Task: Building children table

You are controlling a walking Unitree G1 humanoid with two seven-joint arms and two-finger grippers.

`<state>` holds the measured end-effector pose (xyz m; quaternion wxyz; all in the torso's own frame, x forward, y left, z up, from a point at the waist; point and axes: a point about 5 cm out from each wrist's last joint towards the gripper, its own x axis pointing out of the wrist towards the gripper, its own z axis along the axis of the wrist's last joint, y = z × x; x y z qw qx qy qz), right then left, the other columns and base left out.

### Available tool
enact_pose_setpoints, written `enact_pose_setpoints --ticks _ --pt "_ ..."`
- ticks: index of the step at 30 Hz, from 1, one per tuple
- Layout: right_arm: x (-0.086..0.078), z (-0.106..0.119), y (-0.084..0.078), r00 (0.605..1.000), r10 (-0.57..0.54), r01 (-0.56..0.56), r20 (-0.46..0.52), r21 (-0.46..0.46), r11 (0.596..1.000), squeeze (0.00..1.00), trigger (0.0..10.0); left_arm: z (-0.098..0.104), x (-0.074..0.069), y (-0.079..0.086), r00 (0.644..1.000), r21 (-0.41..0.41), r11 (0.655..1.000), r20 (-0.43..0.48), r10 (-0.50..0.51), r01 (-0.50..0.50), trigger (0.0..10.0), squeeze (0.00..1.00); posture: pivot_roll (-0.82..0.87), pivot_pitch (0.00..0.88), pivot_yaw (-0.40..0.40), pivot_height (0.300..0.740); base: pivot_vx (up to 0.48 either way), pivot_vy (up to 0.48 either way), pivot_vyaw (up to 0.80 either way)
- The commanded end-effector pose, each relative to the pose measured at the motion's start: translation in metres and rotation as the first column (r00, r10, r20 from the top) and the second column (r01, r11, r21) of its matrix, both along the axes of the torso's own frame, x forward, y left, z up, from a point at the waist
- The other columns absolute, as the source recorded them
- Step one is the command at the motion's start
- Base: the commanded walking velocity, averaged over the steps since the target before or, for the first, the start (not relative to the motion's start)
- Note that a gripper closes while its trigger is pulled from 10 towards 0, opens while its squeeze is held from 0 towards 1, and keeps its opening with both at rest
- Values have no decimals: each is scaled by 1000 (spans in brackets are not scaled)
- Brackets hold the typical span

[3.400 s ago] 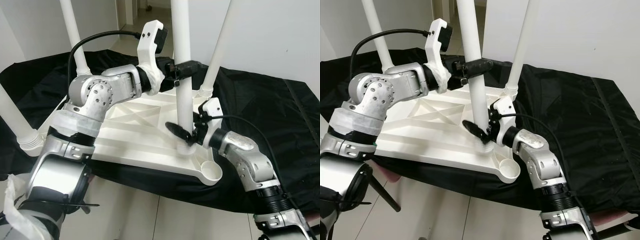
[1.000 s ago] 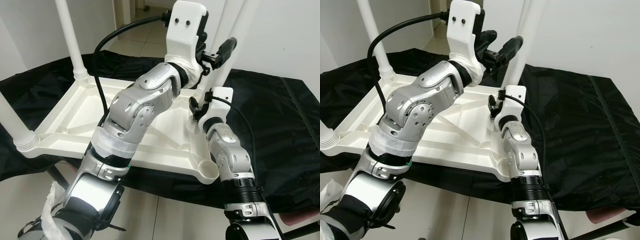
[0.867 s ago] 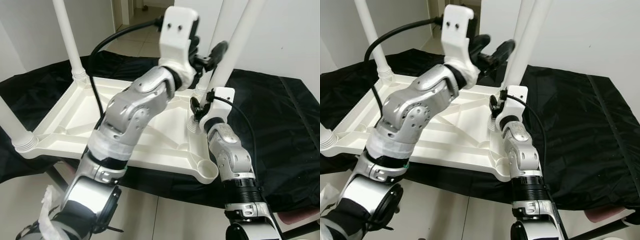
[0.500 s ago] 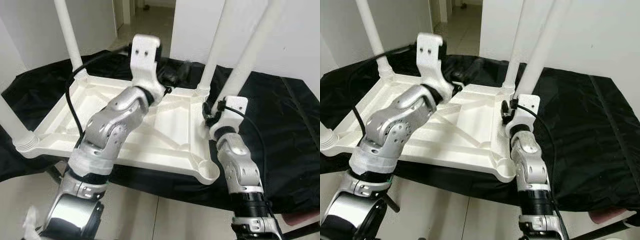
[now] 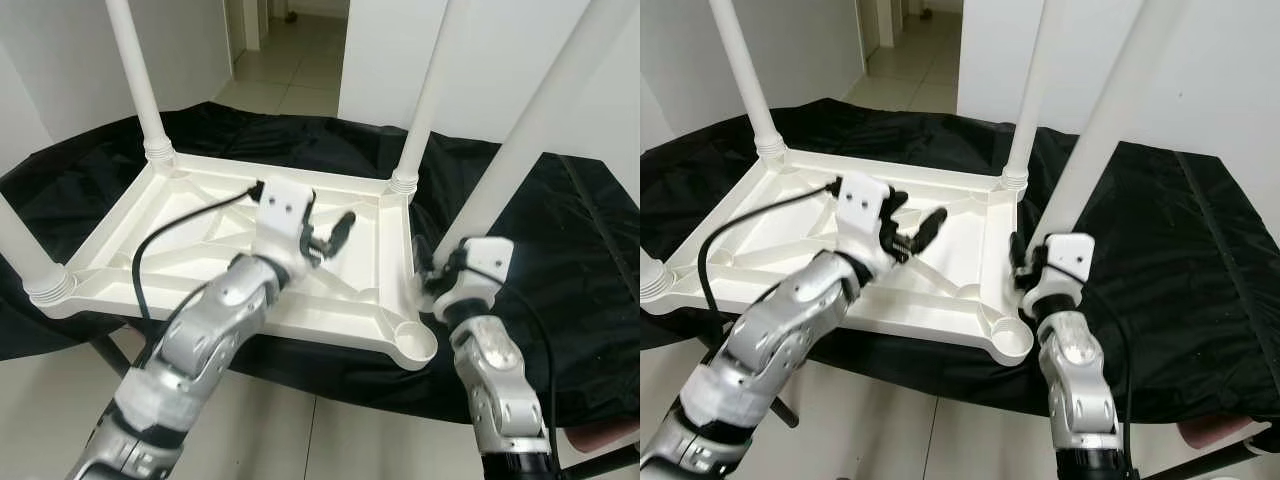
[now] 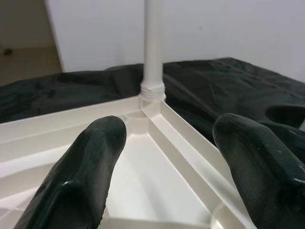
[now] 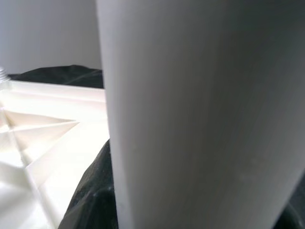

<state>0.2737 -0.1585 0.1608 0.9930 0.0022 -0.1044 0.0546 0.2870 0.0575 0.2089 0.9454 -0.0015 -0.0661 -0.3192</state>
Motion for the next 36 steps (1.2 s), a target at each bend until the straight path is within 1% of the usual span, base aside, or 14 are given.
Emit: enact_pose_setpoints --ticks 1,4,7,10,12,15,22,26,30,31,32,35,36 --pt "-5 5 0 999 21 -21 38 -15 1000 0 10000 -1 -15 -11 952 73 952 41 -302 299 10000 0 -31 8 -49 740 0 0 0" --pt "-13 1 2 998 58 -57 38 -20 998 0 10000 -12 -20 -8 948 124 942 27 -317 311 10000 0 -32 13 -49 740 0 0 0" --pt "-16 0 3 997 72 -71 38 -18 997 0 10000 -16 -21 -7 948 133 940 16 -318 313 10000 0 -32 13 -49 740 0 0 0" --pt "-24 -1 7 993 107 -105 47 -40 994 0 10000 -20 -27 -4 940 154 930 13 -340 334 10000 0 -36 18 -51 740 0 0 0" --pt "-26 -2 9 992 116 -114 48 -33 993 0 10000 -21 -29 -3 939 157 928 12 -344 338 10000 0 -36 18 -51 740 0 0 0" --pt "-31 -10 10 993 113 -112 22 -34 993 0 10000 -22 -32 -4 936 158 925 11 -352 346 10000 0 -38 23 -53 740 0 0 0" --pt "-34 -21 10 993 115 -115 -13 -45 992 0 10000 -23 -34 -5 936 164 924 13 -352 346 10000 0 -38 27 -52 740 0 0 0" --pt "-40 -33 5 990 125 -129 -59 -84 988 0 10000 -22 -31 -3 936 170 925 27 -350 341 10000 0 -38 31 -49 740 0 0 0" --pt "-41 -36 4 989 133 -139 -70 -102 985 0 10000 -22 -30 -2 934 170 922 29 -357 348 10000 0 -41 36 -45 740 0 0 0" --pt "-42 -37 4 987 145 -154 -75 -127 980 0 10000 -21 -30 -2 932 171 921 30 -360 350 10000 0 -41 38 -42 740 0 0 0" --pt "-42 -37 4 987 145 -154 -75 -127 980 0 10000 -21 -30 -2 932 171 921 30 -360 350 10000 0 -41 38 -42 740 0 0 0" --pt "-44 -40 7 979 186 -199 -86 -179 964 0 10000 -21 -29 -1 931 177 919 33 -363 352 10000 0 -44 42 -36 740 0 0 0" --pt "-45 -42 9 973 213 -227 -93 -201 953 0 10000 -21 -29 -1 931 177 919 33 -363 352 10000 0 -44 42 -36 740 0 0 0"
